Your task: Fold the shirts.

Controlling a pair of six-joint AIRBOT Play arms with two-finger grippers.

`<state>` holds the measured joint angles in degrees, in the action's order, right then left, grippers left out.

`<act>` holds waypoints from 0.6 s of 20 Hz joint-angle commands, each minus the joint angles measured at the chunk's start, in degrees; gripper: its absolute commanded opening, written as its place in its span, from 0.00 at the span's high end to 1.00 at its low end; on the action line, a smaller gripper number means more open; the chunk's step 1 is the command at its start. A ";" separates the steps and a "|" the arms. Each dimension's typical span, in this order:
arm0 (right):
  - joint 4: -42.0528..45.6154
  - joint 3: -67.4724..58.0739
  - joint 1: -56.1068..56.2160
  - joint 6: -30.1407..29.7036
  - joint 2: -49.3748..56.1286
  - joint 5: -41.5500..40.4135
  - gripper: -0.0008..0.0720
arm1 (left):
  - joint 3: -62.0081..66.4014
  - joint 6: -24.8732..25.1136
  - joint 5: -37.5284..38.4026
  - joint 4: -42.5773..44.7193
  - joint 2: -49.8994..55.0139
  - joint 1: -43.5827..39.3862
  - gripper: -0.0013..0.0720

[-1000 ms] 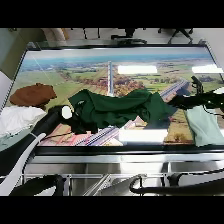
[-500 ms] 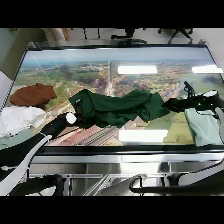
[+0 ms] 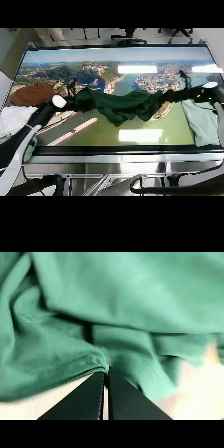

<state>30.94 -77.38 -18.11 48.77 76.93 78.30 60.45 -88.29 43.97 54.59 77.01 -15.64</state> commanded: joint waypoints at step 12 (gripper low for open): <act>-11.43 -15.10 -17.05 11.34 -37.79 -12.68 0.96 | 33.11 10.54 31.04 -0.11 -31.43 31.39 0.97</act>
<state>13.06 -91.74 -33.52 51.33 44.47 72.16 89.67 -80.42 68.03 54.22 49.19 7.44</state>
